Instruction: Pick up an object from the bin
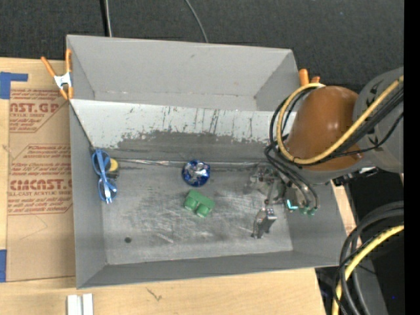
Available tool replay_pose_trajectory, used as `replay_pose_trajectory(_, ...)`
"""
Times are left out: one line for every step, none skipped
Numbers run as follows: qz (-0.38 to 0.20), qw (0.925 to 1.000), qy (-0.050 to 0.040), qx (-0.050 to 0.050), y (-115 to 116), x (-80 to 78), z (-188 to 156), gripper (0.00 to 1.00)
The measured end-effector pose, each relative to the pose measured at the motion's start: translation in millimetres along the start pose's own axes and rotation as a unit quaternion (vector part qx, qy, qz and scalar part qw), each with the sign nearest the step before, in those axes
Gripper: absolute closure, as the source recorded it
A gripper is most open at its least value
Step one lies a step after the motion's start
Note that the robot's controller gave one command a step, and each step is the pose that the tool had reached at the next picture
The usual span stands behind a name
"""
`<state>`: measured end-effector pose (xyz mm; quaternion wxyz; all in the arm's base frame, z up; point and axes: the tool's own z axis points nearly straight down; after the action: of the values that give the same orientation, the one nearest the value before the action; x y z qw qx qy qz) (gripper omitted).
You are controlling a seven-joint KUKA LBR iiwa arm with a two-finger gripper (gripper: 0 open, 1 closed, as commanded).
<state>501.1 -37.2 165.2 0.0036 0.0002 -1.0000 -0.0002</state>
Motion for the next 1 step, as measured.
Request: replay_pose_trajectory(-0.091, 0.9958, -0.0043, 0.000, 43.7, -79.7, 48.8, 0.00)
